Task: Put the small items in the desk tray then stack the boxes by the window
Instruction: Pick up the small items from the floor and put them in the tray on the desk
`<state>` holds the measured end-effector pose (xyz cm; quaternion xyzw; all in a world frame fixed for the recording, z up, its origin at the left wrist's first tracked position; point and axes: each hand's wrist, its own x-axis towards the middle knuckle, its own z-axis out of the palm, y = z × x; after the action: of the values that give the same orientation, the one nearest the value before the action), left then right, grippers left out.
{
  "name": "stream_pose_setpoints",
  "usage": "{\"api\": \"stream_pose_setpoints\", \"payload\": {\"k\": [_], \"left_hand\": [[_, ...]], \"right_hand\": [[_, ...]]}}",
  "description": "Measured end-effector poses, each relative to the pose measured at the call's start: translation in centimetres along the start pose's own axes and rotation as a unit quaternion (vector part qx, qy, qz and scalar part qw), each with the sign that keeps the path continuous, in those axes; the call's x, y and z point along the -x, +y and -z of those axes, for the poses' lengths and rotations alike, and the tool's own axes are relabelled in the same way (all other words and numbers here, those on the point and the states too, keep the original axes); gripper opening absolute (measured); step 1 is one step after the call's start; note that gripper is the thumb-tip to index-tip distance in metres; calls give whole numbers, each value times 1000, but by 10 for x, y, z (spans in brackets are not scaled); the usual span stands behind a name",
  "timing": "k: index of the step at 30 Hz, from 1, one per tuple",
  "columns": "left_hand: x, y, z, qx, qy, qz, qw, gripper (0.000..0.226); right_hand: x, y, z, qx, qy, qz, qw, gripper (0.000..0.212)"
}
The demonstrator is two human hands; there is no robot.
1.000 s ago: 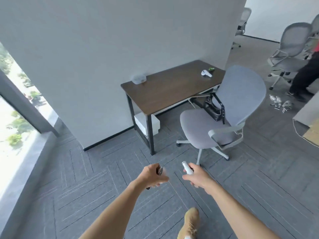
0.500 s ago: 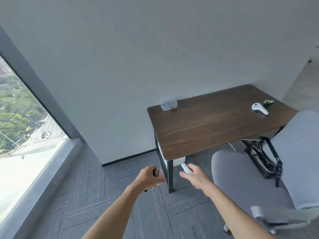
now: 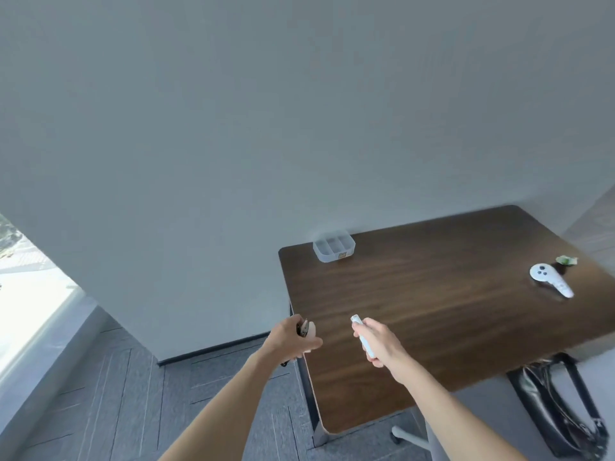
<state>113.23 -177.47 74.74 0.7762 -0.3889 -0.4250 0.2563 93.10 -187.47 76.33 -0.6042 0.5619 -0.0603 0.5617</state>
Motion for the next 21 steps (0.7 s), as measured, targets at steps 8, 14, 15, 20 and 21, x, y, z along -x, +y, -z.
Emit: {"api": "stream_pose_setpoints", "payload": {"k": [8, 14, 15, 20, 21], "left_hand": [[-108, 47, 36, -9, 9, 4, 1000, 26], [-182, 81, 38, 16, 28, 54, 998, 24], [-193, 87, 38, 17, 31, 59, 998, 24], [-239, 107, 38, 42, 58, 94, 993, 21], [-248, 109, 37, 50, 64, 104, 991, 19]], "right_hand": [[-112, -60, 26, -29, -18, -21, 999, 18], [-206, -86, 62, -30, -41, -16, 999, 27], [-219, -91, 69, -23, -49, -16, 998, 25], [-279, -110, 90, 41, -86, 12, 995, 25], [-291, -112, 92, 51, -96, 21, 994, 25]]}}
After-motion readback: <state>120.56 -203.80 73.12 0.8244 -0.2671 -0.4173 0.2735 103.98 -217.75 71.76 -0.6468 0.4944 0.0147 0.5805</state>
